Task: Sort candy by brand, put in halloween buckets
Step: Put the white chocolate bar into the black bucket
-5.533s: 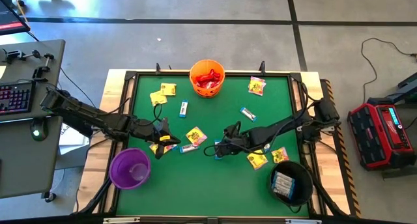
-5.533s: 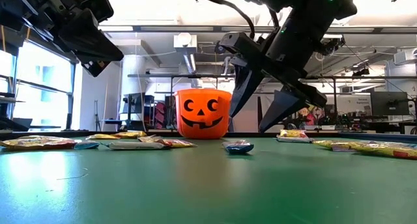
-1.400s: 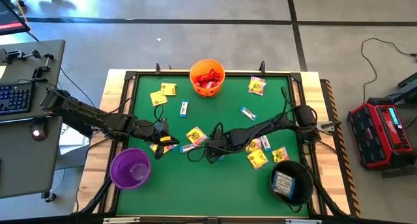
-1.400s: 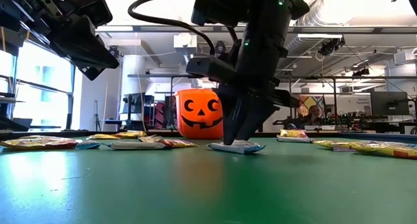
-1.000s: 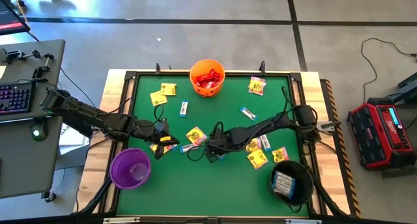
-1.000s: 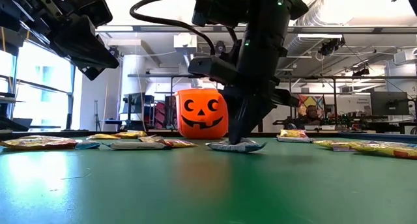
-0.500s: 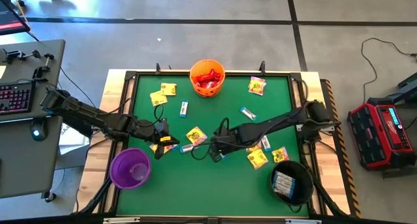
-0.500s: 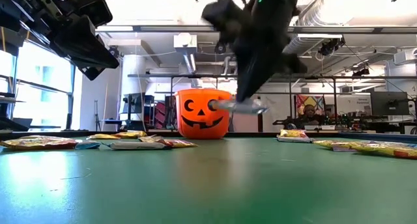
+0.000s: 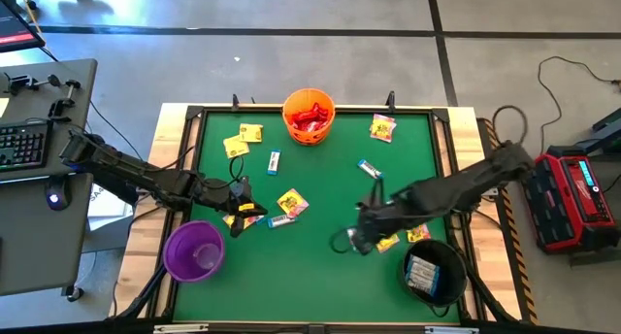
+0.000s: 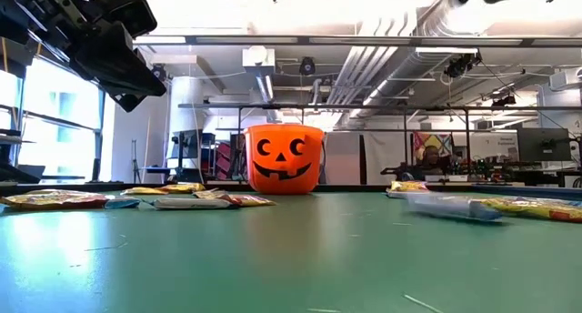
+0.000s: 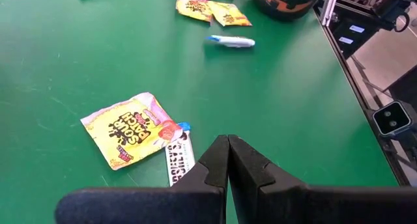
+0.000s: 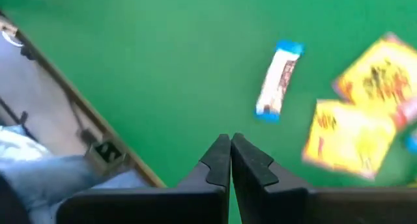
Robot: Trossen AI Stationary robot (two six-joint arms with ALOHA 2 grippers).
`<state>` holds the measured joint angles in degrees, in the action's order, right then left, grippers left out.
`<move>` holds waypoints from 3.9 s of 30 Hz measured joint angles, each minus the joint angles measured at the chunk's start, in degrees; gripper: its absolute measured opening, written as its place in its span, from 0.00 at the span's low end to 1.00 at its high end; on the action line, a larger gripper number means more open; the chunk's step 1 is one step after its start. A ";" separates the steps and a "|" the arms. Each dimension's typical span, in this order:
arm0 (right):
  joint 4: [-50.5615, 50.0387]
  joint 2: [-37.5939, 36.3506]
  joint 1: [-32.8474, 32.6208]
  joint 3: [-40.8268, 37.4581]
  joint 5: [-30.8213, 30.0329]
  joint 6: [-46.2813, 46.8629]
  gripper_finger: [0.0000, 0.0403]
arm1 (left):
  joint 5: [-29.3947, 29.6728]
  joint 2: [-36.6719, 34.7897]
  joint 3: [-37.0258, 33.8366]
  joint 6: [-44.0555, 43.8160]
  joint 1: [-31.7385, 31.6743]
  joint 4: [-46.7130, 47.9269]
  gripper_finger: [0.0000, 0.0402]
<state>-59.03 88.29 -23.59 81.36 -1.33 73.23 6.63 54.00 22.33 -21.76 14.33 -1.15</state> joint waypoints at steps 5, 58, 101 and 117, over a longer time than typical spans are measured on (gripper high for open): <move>-4.29 -4.16 -4.02 0.04 0.35 5.70 0.00 | 0.00 -0.01 0.01 0.35 0.01 0.02 0.00; 7.70 26.96 13.46 -4.98 6.27 8.09 0.14 | -0.04 0.00 0.04 -0.70 0.00 0.20 0.00; -30.85 23.65 -0.81 30.02 0.66 -8.31 0.00 | -1.27 -0.02 0.04 -0.66 0.00 0.35 0.00; -30.99 18.97 -6.24 29.92 -2.08 -6.19 0.00 | -1.38 -0.02 0.04 -0.63 0.00 0.44 0.00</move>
<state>-90.02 107.26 -29.83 111.28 -3.41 67.04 5.25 53.98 22.37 -22.39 14.33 -0.71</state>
